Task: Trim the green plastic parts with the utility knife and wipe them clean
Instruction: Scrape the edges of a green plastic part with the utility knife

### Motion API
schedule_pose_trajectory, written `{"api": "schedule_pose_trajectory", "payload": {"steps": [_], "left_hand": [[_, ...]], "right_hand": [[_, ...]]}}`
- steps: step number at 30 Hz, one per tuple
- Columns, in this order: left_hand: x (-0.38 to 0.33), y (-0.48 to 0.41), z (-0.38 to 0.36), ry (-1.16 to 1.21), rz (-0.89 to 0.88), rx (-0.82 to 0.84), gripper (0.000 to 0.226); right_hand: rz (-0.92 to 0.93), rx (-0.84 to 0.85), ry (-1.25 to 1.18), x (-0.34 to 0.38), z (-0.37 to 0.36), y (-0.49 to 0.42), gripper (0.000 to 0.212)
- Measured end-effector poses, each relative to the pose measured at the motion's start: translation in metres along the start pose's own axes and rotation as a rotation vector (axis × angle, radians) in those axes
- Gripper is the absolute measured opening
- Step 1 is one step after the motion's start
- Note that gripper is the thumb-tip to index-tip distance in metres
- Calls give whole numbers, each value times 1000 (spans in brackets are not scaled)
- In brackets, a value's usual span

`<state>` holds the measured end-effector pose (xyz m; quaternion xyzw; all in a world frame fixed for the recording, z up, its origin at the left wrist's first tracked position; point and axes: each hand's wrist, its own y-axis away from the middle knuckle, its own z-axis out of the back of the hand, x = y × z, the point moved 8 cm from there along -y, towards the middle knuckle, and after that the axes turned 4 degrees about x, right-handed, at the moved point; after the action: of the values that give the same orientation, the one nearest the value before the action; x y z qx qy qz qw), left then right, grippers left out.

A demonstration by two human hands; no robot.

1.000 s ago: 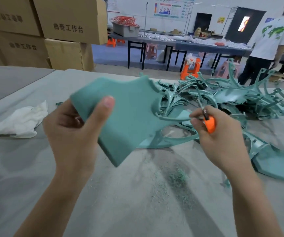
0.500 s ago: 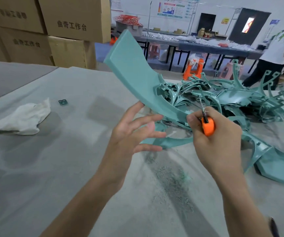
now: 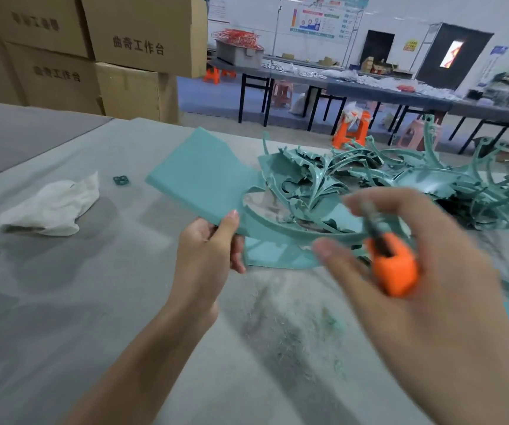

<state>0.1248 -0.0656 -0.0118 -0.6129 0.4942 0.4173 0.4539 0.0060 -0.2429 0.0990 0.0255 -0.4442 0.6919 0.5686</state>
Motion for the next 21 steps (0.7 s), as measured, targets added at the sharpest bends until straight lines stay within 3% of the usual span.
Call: {"api": "schedule_pose_trajectory", "payload": {"steps": [4, 7, 9, 12, 18, 21], "left_hand": [[8, -4, -11, 120, 112, 194, 33], [10, -2, -23, 286, 185, 406, 36], [8, 5, -32, 278, 172, 581, 36], [4, 19, -45, 217, 143, 772, 25], [4, 14, -42, 62, 144, 599, 26], [4, 18, -42, 88, 126, 413, 27]], "right_hand": [[-153, -102, -148, -31, 35, -13, 50], [-292, -17, -374, -55, 25, -21, 59], [-353, 71, -580, -64, 0, -26, 44], [-457, 204, -789, -69, -40, -26, 42], [-497, 86, -917, -79, -53, -28, 33], [-482, 47, -880, -80, -56, -27, 31]]}}
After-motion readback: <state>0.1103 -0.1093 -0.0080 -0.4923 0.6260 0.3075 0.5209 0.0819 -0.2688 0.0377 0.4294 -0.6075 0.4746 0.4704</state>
